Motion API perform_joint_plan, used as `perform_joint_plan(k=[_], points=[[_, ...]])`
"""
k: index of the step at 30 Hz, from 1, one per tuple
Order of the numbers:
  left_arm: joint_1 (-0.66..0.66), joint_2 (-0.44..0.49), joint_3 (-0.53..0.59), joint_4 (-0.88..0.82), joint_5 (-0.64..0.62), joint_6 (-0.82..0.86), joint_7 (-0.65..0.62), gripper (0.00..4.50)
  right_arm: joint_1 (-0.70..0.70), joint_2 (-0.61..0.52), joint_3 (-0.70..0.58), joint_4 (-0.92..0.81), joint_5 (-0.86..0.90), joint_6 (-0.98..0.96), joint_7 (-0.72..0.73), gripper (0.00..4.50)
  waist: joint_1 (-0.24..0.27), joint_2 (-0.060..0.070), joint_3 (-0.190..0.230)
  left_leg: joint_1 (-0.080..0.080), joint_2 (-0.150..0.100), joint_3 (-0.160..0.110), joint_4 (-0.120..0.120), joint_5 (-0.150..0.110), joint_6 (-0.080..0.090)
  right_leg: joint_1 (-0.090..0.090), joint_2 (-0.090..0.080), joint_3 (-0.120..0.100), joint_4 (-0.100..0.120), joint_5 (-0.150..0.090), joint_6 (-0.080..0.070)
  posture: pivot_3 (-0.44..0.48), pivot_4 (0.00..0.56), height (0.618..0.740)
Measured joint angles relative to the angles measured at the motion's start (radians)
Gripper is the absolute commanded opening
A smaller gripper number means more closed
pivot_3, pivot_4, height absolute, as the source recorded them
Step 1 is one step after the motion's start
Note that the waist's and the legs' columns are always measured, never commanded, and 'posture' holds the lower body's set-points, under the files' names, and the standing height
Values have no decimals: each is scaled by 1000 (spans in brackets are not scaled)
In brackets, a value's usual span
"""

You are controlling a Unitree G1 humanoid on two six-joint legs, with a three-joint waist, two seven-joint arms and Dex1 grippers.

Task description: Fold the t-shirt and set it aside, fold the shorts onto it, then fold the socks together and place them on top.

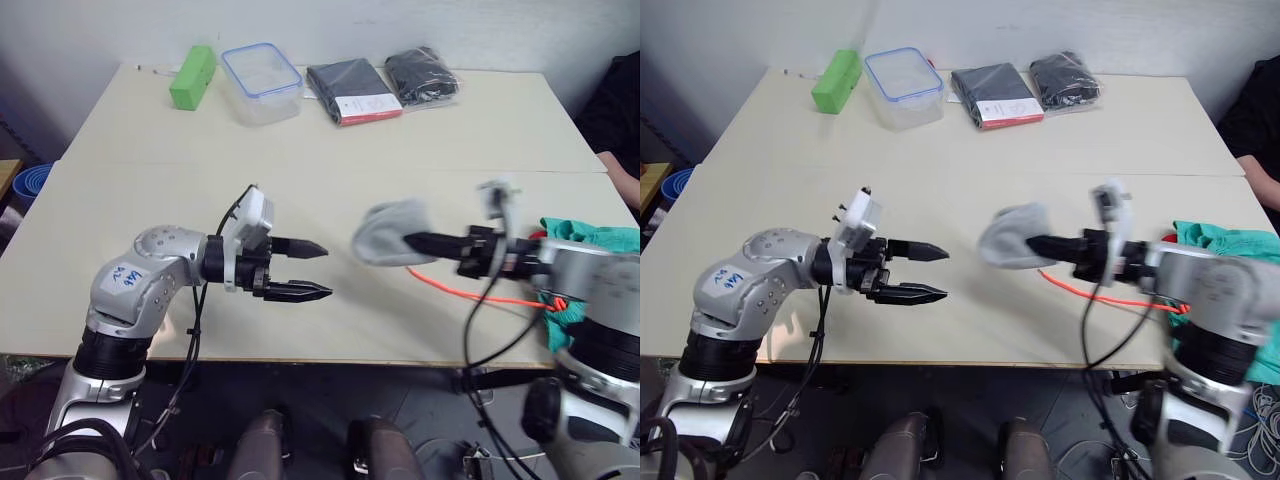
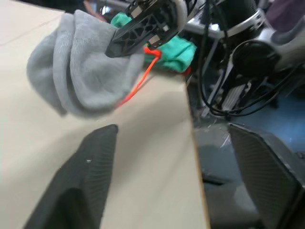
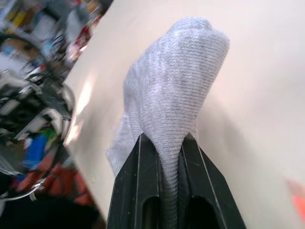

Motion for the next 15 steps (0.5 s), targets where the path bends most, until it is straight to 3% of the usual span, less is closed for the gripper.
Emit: perform_joint_plan(k=[3, 6, 9, 15], points=[[-41, -14, 2, 1, -41, 18, -10, 4482, 69, -172, -96, 32, 85, 0, -22, 0, 2, 1, 1, 0, 0, 0, 2, 0, 0, 1, 1, 0, 0, 0, 0, 0, 150, 740], [-62, -23, 0, -4, -53, 15, -14, 4482, 167, -377, -194, 140, 80, 0, -9, 0, 8, 2, 1, 2, 1, 2, 3, 1, 1, 2, 1, 1, 0, 0, 0, 0, 150, 740], [-61, -32, -18, -7, -50, 3, -9, 4482, 292, -515, -249, 253, 33, -32, 54, 0, 13, 2, 1, 2, 2, 2, 4, 1, 1, 2, 2, 1, 0, 0, 0, 0, 150, 740], [-32, -44, -30, -15, -30, -33, 32, 4482, 401, -567, -228, 502, -103, -228, 133, 0, 14, 3, 1, 2, 2, 3, 9, 0, 2, 3, 3, 2, 1, 1, 2, 0, 150, 740]])
